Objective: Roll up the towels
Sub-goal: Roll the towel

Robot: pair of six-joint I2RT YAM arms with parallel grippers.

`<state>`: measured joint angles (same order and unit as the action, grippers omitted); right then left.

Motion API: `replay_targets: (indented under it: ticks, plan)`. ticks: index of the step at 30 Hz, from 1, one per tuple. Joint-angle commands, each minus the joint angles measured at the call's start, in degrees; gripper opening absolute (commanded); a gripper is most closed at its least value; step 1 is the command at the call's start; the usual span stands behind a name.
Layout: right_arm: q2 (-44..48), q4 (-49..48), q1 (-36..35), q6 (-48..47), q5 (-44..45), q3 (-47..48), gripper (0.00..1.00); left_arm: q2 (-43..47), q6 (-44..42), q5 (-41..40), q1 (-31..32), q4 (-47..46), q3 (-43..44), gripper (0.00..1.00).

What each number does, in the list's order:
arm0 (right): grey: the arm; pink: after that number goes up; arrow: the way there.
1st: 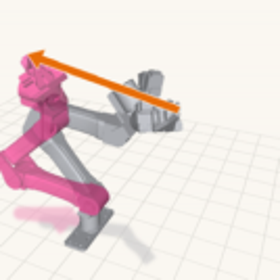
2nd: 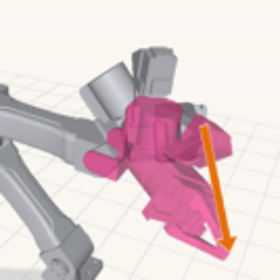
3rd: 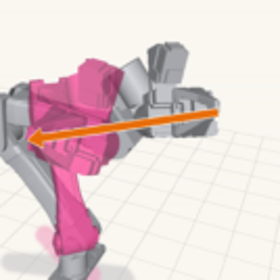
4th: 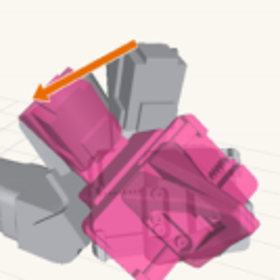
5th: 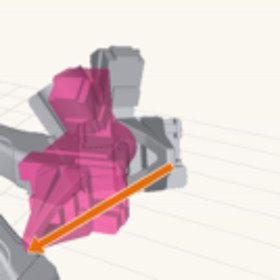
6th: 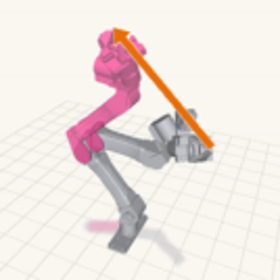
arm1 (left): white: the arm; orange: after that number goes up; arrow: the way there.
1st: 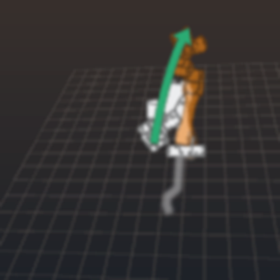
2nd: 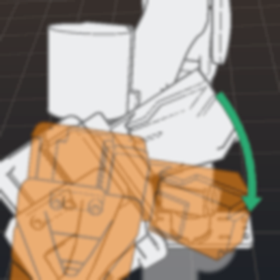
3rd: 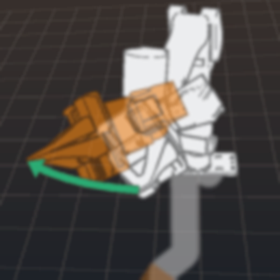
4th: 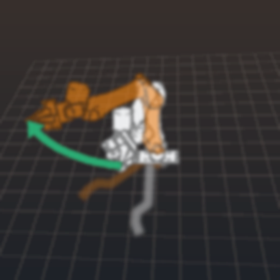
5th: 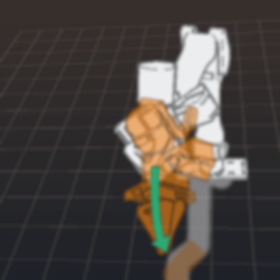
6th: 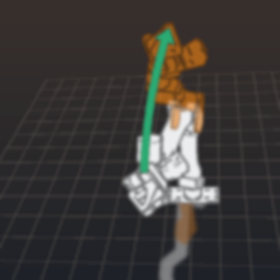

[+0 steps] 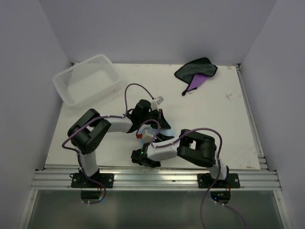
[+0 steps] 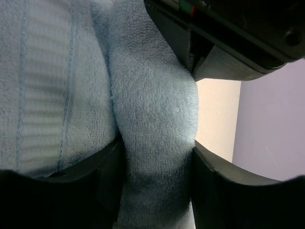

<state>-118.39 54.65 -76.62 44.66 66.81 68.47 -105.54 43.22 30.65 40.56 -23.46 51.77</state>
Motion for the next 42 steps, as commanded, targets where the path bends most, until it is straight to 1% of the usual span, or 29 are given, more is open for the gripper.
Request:
replay_targets:
  ticks: [1,7,14,19,23,28,32,35,36,38,39,40,42]
  plan:
    - [-1.5,2.2,-0.6,-0.5,1.8,1.8,0.55,0.1,1.5,0.2,2.1,-4.0,-2.0,0.0]
    - [-2.6,3.7,-0.9,0.1,2.3,3.0,0.6,-1.2,0.4,-1.6,2.2,-3.9,-2.9,0.0]
    - [-1.5,3.6,-1.3,0.8,1.8,2.5,0.66,-3.1,-0.1,-2.7,2.2,-4.9,-3.3,0.0]
    - [2.7,5.1,-2.7,3.7,1.6,1.1,0.68,-3.6,-0.6,-3.9,2.0,-4.2,-3.2,0.0]
    - [4.4,6.5,-3.4,5.9,0.9,0.6,0.69,-4.2,-1.5,-4.1,1.5,-4.6,-2.7,0.0]
    - [7.8,4.7,-4.6,6.8,-1.8,-1.8,0.71,-3.9,-3.1,-5.6,1.3,-3.1,-1.8,0.0]
    - [11.4,3.2,-4.9,8.6,-4.0,-4.3,0.71,-3.7,-3.5,-6.1,0.8,-2.6,-1.6,0.0]
    - [16.2,1.0,-4.9,9.6,-6.4,-7.2,0.72,-3.5,-3.8,-6.5,0.8,-2.0,-1.3,0.0]
    - [19.7,-1.1,-4.9,9.3,-7.3,-9.0,0.72,-3.4,-3.9,-6.6,0.7,-1.9,-1.1,0.0]
    - [23.4,-4.0,-4.9,8.5,-10.5,-11.2,0.72,-3.3,-4.2,-6.8,0.8,-1.7,-1.1,0.0]
    - [25.4,-7.2,-4.9,7.4,-11.7,-13.3,0.72,-3.3,-4.2,-6.9,0.7,-1.6,-1.1,0.0]
    - [28.7,-8.4,-4.9,7.1,-12.7,-14.3,0.73,-3.2,-4.3,-7.0,0.7,-1.5,-1.0,0.0]
    - [32.1,-10.8,-4.9,7.0,-15.0,-16.9,0.73,-3.1,-4.4,-7.1,0.7,-1.3,-1.0,0.0]
